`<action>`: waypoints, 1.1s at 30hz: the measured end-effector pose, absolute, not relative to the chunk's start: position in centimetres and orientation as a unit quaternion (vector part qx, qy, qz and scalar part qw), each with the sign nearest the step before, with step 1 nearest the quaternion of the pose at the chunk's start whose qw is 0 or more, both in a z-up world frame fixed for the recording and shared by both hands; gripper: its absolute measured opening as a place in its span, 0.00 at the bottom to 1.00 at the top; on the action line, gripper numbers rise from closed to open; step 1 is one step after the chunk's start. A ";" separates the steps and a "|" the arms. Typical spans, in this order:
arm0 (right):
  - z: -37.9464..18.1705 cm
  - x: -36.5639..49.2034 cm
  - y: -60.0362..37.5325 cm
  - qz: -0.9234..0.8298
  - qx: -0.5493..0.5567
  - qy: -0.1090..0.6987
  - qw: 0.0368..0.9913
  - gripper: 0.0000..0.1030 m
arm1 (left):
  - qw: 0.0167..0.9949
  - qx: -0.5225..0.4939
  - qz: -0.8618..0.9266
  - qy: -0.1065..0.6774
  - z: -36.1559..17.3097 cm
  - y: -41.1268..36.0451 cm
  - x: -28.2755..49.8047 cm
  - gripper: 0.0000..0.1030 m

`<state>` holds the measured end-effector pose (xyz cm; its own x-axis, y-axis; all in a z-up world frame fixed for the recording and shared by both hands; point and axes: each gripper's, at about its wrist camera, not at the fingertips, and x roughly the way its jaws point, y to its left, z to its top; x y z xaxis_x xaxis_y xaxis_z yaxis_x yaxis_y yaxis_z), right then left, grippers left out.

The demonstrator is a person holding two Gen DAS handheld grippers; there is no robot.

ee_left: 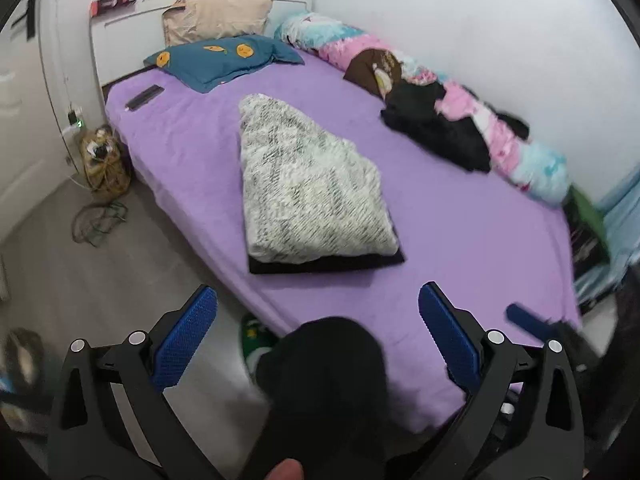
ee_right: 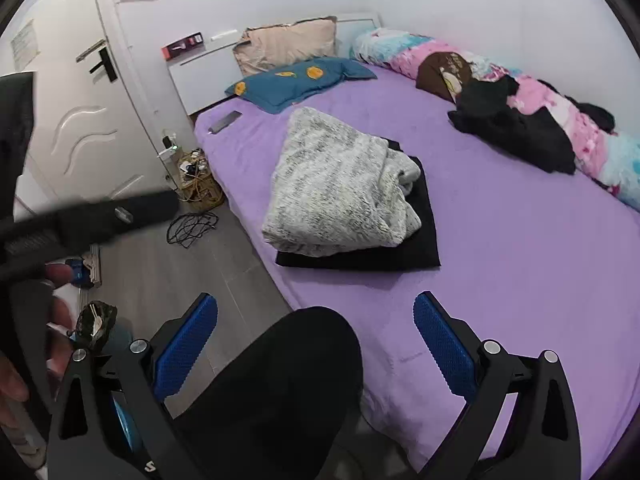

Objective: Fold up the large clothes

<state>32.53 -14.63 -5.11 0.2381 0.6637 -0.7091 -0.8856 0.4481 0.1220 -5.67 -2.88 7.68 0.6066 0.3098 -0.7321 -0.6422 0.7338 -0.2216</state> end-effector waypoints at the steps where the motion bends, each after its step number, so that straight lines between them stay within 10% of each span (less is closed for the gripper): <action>1: -4.9 32.4 -14.5 0.503 -0.156 0.357 0.772 0.94 | 0.863 -0.243 0.275 0.347 7.6 -2.9 -5.8 0.94; 33: -3.5 31.8 -15.4 0.502 -0.139 0.359 0.775 0.94 | 0.870 -0.209 0.289 0.340 8.7 -5.1 -7.6 0.94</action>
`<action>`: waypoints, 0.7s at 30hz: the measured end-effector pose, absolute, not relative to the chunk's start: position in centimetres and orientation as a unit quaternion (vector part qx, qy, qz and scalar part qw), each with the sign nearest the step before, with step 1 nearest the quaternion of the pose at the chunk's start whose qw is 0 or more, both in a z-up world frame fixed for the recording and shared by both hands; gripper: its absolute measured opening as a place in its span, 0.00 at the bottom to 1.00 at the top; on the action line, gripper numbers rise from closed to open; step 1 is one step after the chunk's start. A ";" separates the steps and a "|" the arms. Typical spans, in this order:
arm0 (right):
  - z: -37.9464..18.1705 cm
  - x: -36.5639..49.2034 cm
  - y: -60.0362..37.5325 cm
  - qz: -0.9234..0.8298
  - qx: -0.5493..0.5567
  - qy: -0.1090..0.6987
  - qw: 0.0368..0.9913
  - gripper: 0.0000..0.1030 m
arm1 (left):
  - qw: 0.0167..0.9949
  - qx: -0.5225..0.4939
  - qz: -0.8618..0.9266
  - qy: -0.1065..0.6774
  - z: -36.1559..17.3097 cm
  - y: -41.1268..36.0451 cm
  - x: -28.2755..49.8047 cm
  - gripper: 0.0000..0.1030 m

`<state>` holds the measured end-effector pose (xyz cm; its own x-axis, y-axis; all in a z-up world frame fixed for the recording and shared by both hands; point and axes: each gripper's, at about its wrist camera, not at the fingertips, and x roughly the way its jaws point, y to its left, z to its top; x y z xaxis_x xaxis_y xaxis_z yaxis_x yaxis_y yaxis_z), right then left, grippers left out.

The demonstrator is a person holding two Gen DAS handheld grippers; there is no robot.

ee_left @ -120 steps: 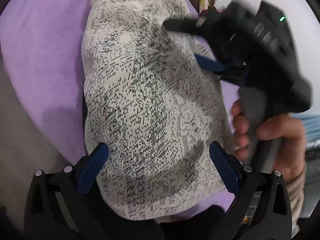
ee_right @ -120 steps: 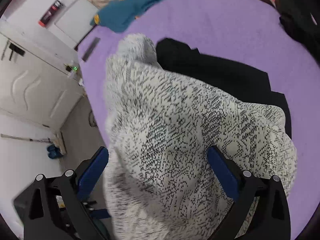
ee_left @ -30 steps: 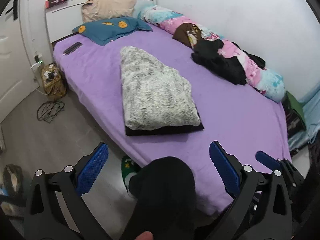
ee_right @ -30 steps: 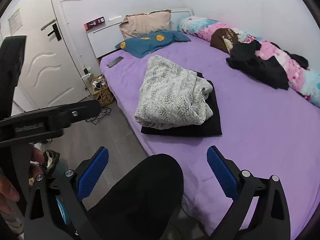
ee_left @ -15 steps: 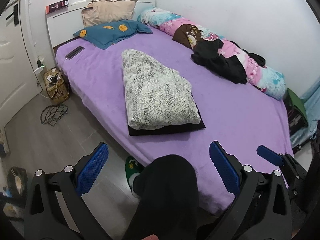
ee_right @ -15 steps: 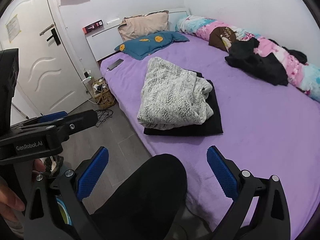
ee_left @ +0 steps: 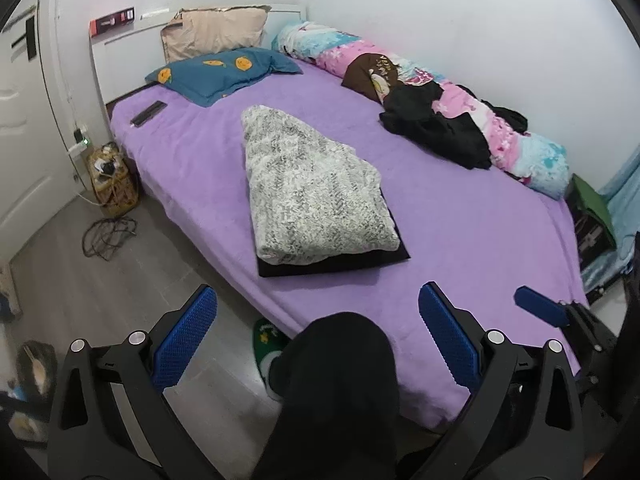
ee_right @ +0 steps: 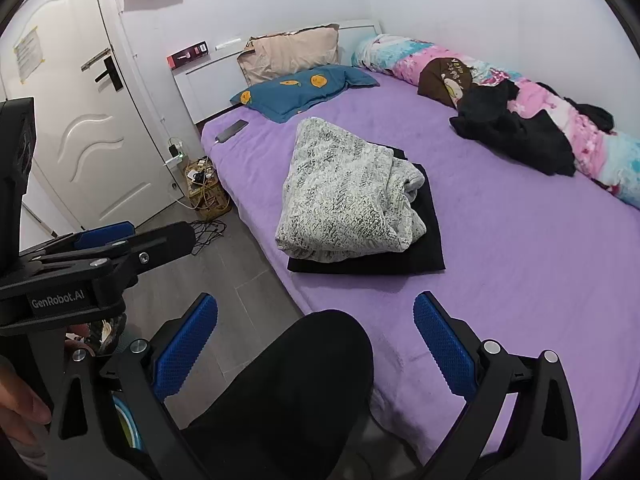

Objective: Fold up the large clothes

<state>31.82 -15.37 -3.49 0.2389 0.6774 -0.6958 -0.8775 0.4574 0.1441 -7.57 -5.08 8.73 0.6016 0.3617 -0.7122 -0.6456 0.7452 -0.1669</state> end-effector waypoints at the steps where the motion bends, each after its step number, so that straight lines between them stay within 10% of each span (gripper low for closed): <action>1: -3.5 31.8 -15.3 0.502 -0.140 0.359 0.774 0.94 | 0.871 -0.205 0.291 0.339 8.8 -5.2 -7.6 0.94; 21: -3.3 31.5 -15.5 0.499 -0.142 0.355 0.778 0.94 | 0.872 -0.214 0.289 0.332 9.0 -4.6 -7.9 0.94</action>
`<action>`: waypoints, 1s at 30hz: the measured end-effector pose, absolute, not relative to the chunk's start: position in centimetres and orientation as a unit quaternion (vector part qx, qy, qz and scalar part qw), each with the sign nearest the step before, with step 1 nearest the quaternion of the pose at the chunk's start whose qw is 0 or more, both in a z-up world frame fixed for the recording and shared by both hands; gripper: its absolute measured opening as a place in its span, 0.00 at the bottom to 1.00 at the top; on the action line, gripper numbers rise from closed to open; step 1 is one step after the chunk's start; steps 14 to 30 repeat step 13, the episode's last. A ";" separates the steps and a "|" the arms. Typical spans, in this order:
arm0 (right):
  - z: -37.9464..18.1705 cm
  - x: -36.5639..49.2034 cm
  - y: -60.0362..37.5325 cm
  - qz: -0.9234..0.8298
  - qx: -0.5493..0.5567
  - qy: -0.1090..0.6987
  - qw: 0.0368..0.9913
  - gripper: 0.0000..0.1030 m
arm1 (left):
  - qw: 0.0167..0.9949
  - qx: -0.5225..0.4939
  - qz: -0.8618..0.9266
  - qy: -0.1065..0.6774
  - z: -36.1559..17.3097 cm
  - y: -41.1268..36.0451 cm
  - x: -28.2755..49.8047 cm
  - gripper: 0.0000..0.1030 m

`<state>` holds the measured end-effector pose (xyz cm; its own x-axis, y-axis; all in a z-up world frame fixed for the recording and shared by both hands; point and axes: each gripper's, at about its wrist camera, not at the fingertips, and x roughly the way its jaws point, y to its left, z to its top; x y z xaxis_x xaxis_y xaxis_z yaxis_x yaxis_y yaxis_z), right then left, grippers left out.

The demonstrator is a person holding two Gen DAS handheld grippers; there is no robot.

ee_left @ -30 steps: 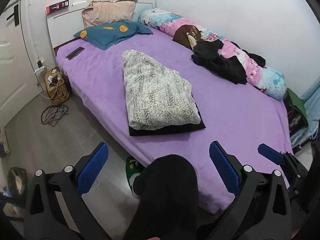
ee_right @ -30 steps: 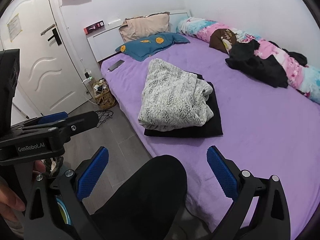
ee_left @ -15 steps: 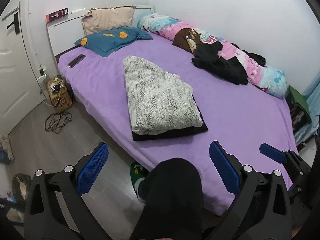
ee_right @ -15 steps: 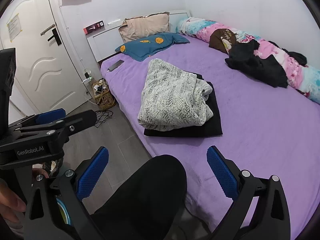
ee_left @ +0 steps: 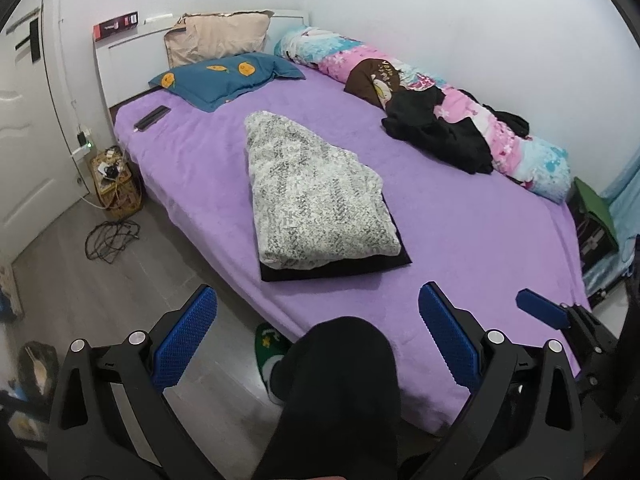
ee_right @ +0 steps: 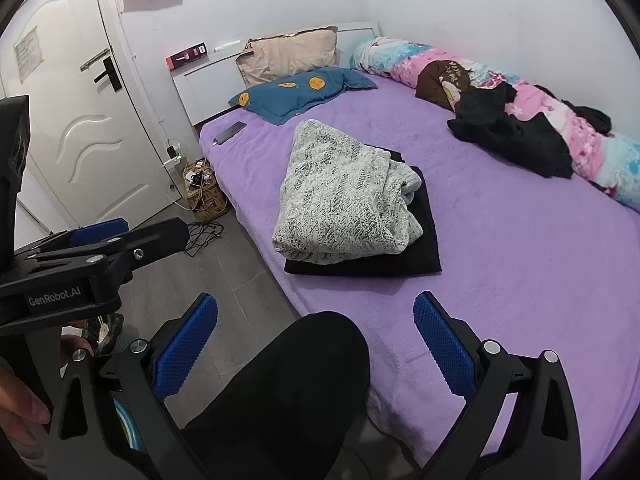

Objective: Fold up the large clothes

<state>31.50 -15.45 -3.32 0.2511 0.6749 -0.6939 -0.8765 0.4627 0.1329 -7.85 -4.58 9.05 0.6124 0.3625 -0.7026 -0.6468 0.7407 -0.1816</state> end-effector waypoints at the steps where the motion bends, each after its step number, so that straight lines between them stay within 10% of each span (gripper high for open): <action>1: -3.3 31.5 -15.5 0.498 -0.142 0.355 0.778 0.94 | 0.872 -0.216 0.289 0.332 9.1 -4.6 -7.9 0.94; 30: -3.1 31.4 -15.5 0.500 -0.141 0.353 0.778 0.94 | 0.864 -0.225 0.289 0.346 8.7 -4.4 -7.6 0.94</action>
